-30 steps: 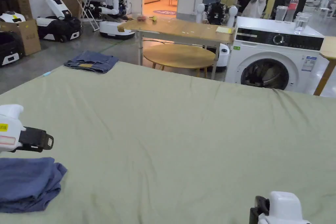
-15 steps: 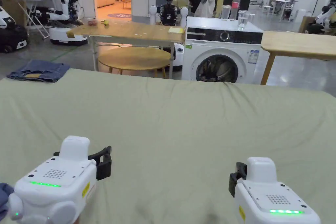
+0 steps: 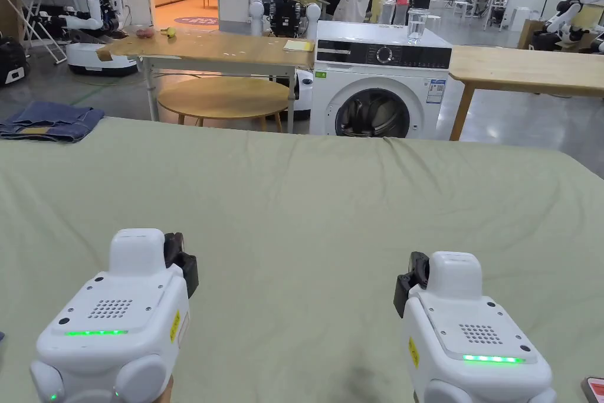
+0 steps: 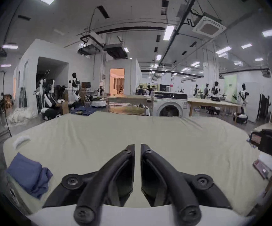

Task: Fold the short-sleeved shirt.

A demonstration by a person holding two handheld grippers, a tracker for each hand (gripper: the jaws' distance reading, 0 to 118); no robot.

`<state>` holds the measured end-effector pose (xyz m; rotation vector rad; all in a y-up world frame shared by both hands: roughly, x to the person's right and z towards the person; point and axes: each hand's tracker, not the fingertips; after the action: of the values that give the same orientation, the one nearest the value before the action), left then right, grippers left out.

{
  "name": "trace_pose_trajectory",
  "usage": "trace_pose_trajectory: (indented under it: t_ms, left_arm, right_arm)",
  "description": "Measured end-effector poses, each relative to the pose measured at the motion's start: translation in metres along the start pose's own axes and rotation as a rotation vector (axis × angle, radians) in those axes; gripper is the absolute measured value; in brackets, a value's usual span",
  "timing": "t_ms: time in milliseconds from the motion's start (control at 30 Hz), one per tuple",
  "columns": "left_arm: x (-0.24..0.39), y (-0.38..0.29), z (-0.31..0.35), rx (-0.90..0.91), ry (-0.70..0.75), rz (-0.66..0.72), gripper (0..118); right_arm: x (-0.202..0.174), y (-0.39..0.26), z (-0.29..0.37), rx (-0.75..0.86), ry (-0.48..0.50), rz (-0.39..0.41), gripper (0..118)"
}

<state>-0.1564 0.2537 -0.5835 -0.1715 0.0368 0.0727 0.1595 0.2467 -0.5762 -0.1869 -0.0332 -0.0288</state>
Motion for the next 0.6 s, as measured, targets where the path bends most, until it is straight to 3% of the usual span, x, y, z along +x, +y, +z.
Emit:
trace_pose_trajectory:
  t_ms: [500,567,600]
  left_arm:
    - [0.0045,-0.0023,0.0002,-0.021,-0.006,0.026,0]
    - [0.0053,-0.0027,-0.0004,-0.035,0.016,0.014,21]
    - [0.0055,-0.0028,-0.0006,-0.029,0.023,0.006,32]
  right_arm:
    - [-0.0041,-0.0063,0.0023,0.011,-0.012,0.019,0]
    - [-0.0053,-0.0060,0.0022,0.012,-0.017,0.025,2]
    - [-0.0061,-0.0063,0.0016,0.014,-0.023,0.029,11]
